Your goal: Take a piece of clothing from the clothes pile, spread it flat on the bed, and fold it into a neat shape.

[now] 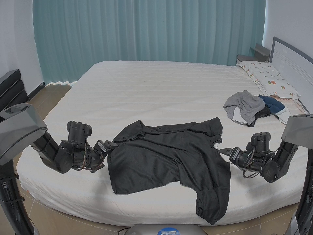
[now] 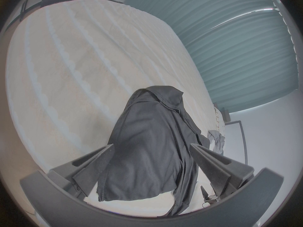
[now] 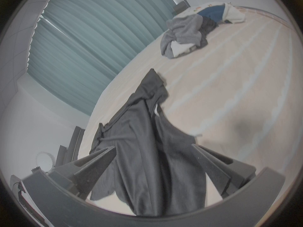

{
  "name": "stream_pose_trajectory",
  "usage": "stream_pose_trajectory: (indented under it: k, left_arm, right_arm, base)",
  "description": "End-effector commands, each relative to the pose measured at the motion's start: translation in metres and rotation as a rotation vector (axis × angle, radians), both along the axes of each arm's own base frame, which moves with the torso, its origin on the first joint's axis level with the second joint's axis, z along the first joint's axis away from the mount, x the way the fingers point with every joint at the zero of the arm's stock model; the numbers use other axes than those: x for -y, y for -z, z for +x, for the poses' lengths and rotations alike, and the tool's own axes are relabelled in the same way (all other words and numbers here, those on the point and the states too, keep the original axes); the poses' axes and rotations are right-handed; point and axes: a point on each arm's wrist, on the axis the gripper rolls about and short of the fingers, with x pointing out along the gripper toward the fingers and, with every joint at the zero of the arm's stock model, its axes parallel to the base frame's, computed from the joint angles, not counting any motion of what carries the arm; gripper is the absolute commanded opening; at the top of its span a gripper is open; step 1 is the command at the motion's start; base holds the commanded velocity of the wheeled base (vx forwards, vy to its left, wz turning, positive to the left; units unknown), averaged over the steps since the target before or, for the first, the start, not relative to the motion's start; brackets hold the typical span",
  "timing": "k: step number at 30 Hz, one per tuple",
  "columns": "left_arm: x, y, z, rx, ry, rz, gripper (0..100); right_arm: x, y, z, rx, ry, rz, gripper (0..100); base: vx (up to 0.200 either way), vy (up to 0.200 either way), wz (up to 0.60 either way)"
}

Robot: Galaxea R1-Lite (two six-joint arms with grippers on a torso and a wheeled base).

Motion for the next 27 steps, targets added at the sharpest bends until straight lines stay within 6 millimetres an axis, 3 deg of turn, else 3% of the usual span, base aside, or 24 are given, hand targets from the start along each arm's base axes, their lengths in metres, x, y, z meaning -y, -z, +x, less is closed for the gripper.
stream_pose_trajectory:
  k: [1, 12, 27]
  left_arm:
    - [-0.002, 0.028, -0.022, -0.08, 0.025, 0.033, 100]
    - [0.003, 0.042, -0.034, -0.065, 0.052, 0.119, 100]
    - [0.037, 0.058, -0.052, -0.072, 0.14, 0.282, 100]
  right_arm:
    - [0.002, 0.012, -0.022, -0.067, -0.021, 0.02, 100]
    - [0.007, 0.015, -0.026, -0.089, -0.009, 0.011, 100]
    - [0.006, 0.025, -0.031, -0.122, -0.028, -0.007, 100]
  base:
    - [0.0, 0.0, 0.0]
    - [0.0, 0.0, 0.0]
    - [0.0, 0.0, 0.0]
